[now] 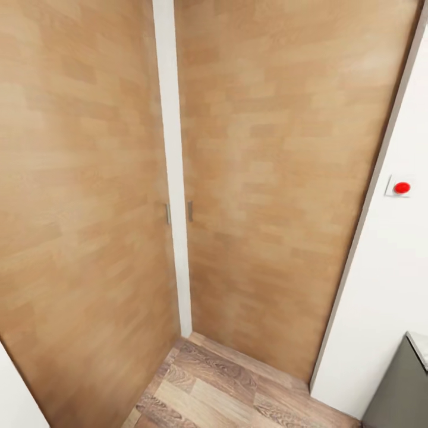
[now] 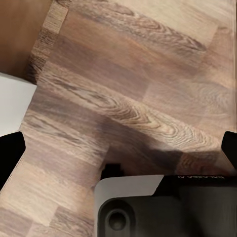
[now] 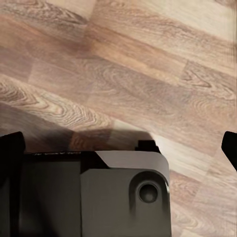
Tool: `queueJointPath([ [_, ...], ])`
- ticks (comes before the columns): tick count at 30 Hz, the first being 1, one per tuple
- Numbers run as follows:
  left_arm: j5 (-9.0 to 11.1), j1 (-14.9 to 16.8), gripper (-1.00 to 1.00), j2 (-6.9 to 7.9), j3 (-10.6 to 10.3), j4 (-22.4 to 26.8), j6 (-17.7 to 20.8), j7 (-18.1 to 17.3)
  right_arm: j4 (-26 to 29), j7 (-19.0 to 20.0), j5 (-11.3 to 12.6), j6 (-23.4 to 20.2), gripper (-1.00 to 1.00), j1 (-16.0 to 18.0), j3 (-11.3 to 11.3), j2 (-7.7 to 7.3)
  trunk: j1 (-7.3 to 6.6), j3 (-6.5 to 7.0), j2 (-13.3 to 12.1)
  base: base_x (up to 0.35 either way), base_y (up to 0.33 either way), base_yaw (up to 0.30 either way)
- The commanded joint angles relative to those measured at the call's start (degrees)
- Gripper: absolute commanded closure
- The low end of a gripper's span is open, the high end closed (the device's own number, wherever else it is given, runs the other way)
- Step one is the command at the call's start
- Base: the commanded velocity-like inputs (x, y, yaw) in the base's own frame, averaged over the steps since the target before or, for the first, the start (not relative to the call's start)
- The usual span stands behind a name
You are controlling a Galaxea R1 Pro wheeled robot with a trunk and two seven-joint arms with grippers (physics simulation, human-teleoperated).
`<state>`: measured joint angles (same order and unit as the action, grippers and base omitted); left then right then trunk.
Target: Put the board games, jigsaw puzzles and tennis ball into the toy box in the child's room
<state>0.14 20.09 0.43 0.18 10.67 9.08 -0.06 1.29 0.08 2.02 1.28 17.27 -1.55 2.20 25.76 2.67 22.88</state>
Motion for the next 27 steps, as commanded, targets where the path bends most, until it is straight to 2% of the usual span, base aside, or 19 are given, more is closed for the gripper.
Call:
queueJointPath([
  [1,0.06,0.12,-1.00,0.01,0.04,0.17,-0.52,-0.05,-0.06,0.04,0.20,0.24,-1.00,0.14,-0.15,0.06,0.02,-0.02,0.04,0.000,0.000,-0.253],
  [7,0.13,0.29,-1.00,0.12,-0.15,-0.27,-2.45,-0.13,-0.06,0.30,0.19,0.93,-1.00,0.28,-0.13,0.14,0.02,-0.02,0.04,0.000,0.000,-0.162],
  [14,0.15,0.25,-1.00,0.18,-0.34,-0.43,-4.39,-0.18,-0.06,0.54,0.18,3.04,-1.00,0.30,-0.12,0.12,0.02,-0.02,0.04,0.000,0.000,-0.032],
  [18,-0.11,0.18,-1.00,0.14,-0.47,-0.41,-7.17,-0.23,-0.06,0.70,0.18,3.89,-1.00,0.29,-0.04,0.20,0.02,-0.02,0.04,0.000,0.000,-0.009],
  [27,-0.28,-0.22,-1.00,0.13,-0.58,-0.44,-11.00,-0.29,-0.06,0.78,0.12,4.40,-1.00,0.23,0.11,1.21,0.02,-0.02,0.04,-0.025,0.000,-0.051],
])
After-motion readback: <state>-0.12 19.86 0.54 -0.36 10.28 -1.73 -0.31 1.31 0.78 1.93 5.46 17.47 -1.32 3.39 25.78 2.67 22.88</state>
